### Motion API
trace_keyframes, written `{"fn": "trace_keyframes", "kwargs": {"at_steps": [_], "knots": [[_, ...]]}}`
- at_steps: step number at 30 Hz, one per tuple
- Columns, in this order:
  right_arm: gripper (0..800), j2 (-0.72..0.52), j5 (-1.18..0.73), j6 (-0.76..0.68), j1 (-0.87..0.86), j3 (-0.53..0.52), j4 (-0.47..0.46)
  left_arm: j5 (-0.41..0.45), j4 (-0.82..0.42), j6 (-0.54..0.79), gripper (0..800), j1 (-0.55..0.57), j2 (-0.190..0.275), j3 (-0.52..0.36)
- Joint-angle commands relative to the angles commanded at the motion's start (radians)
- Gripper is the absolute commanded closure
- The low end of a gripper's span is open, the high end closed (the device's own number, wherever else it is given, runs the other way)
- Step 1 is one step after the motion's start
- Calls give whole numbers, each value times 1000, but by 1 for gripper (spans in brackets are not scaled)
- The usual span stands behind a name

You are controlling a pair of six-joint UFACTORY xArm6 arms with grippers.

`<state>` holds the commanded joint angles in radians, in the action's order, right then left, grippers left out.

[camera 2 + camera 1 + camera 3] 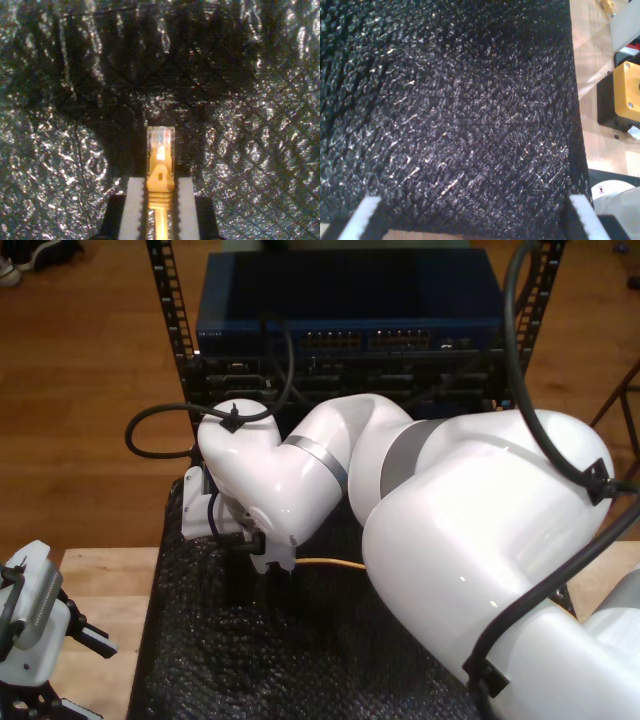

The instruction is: Grab the cable and plug it in

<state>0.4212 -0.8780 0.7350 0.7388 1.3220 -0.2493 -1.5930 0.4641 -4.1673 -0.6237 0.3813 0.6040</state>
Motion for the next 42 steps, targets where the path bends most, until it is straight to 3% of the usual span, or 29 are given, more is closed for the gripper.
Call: {"fn": "trace_keyframes", "kwargs": {"at_steps": [11, 16, 22, 32, 42], "knots": [[796, -141, -54, 9, 0, -21, 12, -35, 17, -3, 0, 2, 6, 5], [796, -209, -152, 35, -8, -37, 18, -112, 103, -2, 0, 3, 17, 18], [796, -354, -176, 52, -28, -138, 37, -175, 236, -3, 0, 29, 23, 68], [794, -585, -222, 253, -219, -296, 318, -170, 396, -132, 0, 201, 12, 103], [794, -726, -344, 391, -345, -348, 522, -106, 535, -158, 0, 374, -18, 104]]}}
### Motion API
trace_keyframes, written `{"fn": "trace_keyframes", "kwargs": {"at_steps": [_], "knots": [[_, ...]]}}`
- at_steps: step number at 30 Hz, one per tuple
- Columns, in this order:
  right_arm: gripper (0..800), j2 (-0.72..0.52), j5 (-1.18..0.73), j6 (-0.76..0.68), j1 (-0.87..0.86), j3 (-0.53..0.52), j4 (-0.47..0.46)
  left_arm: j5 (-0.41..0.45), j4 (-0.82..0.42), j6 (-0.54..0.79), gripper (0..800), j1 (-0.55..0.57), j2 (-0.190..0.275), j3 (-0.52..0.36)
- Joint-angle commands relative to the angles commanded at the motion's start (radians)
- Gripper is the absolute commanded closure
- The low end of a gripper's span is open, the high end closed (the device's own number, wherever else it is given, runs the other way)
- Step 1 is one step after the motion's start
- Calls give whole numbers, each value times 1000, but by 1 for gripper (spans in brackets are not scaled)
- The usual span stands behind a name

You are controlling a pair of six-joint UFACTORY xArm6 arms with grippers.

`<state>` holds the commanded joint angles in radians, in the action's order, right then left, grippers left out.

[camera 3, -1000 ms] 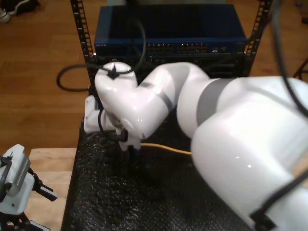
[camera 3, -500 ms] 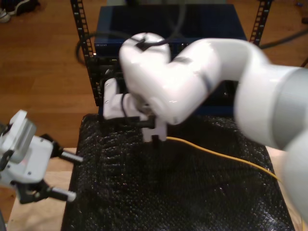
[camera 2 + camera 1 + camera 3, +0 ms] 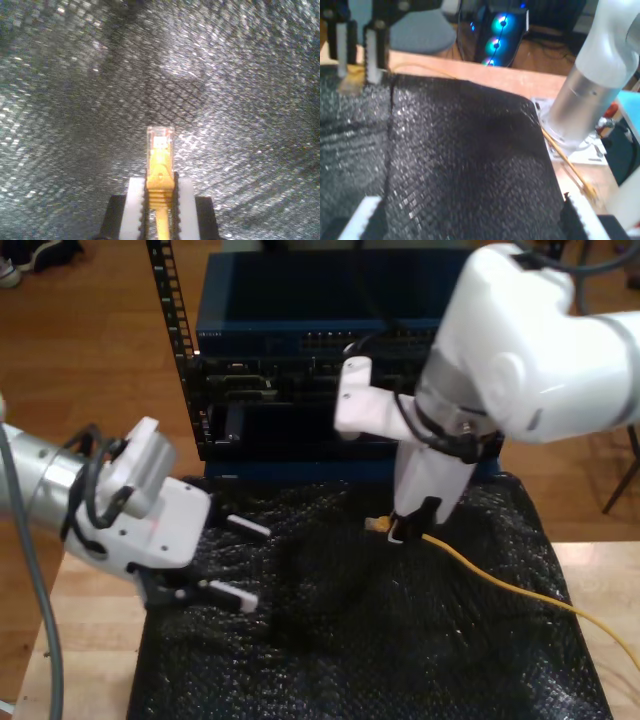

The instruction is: Grab the cable and plug it in

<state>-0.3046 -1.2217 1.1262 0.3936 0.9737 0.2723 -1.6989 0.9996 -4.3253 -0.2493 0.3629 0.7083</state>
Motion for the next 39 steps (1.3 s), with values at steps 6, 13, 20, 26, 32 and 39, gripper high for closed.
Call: {"fn": "trace_keyframes", "kwargs": {"at_steps": [6, 13, 20, 26, 32, 39], "knots": [[796, -43, -52, 32, -8, -6, 41, 14, 97, -3, 2, 68, -23, 3], [796, -58, -115, 34, -6, -6, 61, 15, 120, -12, 14, 74, -32, 32], [796, -60, -120, 34, 0, 5, 87, 26, 183, -17, 25, 74, -46, 38], [796, -55, -147, 32, 8, 57, 106, 46, 183, -14, 32, 75, -57, 37], [796, -44, -149, 32, 20, 92, 147, 46, 183, -9, 49, 75, -57, 34], [796, 2, -146, 31, 51, 110, 157, 43, 183, -8, 68, 74, -54, 34]]}}
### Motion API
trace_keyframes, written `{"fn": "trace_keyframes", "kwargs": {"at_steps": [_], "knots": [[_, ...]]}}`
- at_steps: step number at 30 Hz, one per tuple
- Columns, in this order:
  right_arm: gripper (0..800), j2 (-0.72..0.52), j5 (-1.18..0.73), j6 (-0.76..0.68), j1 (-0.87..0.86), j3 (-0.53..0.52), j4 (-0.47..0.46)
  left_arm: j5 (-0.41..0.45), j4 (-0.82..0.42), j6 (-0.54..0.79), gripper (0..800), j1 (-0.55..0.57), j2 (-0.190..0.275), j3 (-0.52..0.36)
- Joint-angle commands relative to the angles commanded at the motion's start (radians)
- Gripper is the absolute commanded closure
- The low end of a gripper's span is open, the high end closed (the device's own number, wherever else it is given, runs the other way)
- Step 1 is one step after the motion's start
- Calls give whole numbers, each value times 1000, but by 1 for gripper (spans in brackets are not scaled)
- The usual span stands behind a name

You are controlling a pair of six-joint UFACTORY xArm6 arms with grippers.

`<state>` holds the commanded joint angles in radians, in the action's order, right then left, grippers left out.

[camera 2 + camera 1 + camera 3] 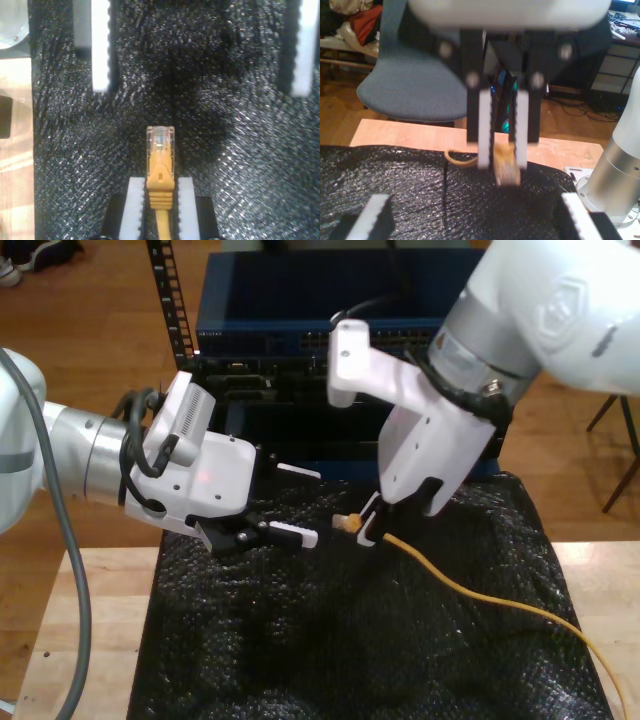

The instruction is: Grab the cable and plug it in

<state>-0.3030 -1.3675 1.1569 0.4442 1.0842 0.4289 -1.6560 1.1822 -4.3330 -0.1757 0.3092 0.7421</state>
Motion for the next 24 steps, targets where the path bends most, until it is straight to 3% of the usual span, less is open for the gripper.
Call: {"fn": "trace_keyframes", "kwargs": {"at_steps": [19, 24], "knots": [[796, 80, 6, -2, 9, 78, 0, -8, 0, 21, 211, -2, 6, -3], [796, 80, 6, -2, 9, 81, 0, -5, 0, 21, 313, -2, 6, -5]]}}
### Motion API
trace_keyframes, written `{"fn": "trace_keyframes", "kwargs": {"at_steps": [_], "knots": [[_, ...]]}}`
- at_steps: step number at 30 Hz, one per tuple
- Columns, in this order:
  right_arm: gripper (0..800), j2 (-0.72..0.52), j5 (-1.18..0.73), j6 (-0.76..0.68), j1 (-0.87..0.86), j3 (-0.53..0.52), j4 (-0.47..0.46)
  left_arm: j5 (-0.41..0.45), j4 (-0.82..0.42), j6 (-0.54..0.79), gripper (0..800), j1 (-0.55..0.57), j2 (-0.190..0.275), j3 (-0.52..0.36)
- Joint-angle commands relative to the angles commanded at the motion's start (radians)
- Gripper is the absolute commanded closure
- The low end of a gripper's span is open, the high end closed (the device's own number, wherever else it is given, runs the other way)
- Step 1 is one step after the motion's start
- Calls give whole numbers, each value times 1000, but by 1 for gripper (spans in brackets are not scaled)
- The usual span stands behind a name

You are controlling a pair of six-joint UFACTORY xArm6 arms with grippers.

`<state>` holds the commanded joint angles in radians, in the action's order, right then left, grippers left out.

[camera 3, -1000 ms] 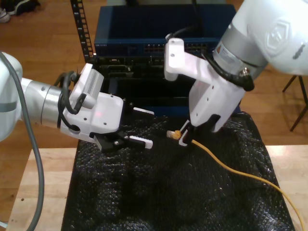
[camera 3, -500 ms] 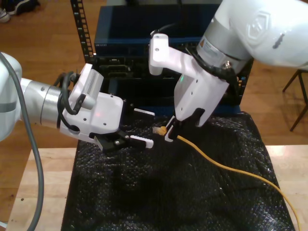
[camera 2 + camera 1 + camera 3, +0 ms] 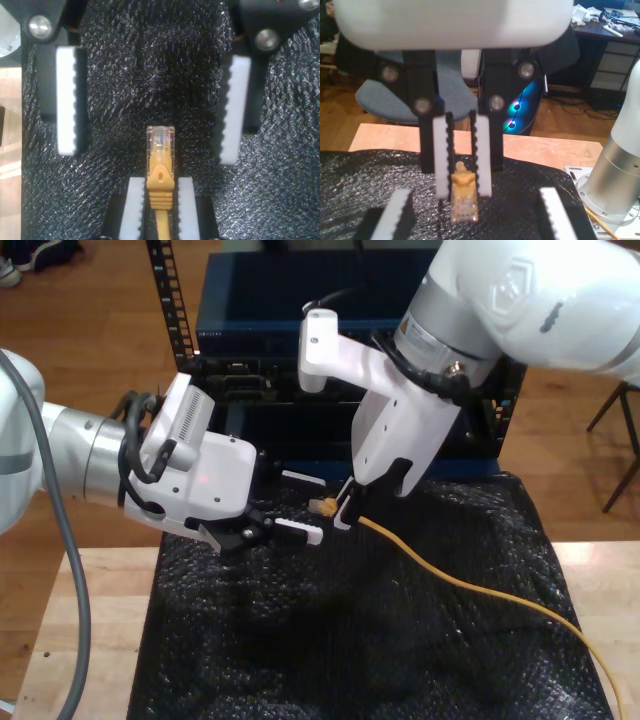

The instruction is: Grab the cable and plug it in

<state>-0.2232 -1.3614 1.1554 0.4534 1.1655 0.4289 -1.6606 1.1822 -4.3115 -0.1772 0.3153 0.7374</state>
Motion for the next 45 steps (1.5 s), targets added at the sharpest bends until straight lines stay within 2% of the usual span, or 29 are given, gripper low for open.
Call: {"fn": "trace_keyframes", "kwargs": {"at_steps": [2, 6, 19, 29, 39, 42, 43, 44, 45], "knots": [[796, -2, -2, 0, 0, 0, -2, 5, 0, 0, 387, -2, 2, -6], [796, -2, 0, 0, 0, 0, -2, 6, 2, -2, 431, -3, 2, -15], [794, -2, -2, -2, 0, -5, -2, 2, 2, -2, 440, -5, 2, -15], [794, -2, -2, -2, 0, -8, -2, -2, 20, -2, 515, -8, 3, -17], [796, -2, -2, -2, 0, -8, -2, 5, 20, -2, 629, -9, 11, -23], [794, -2, -2, -3, 0, -8, -2, 6, 20, -2, 723, -9, 11, -26], [789, -2, -2, -3, 0, -8, -2, 8, 21, -2, 764, -9, 11, -29], [764, -3, -2, -2, 0, -8, -2, 8, 21, -2, 774, -9, 11, -29], [717, -3, -2, -3, 5, -8, -2, 8, 21, -3, 787, -9, 9, -29]]}}
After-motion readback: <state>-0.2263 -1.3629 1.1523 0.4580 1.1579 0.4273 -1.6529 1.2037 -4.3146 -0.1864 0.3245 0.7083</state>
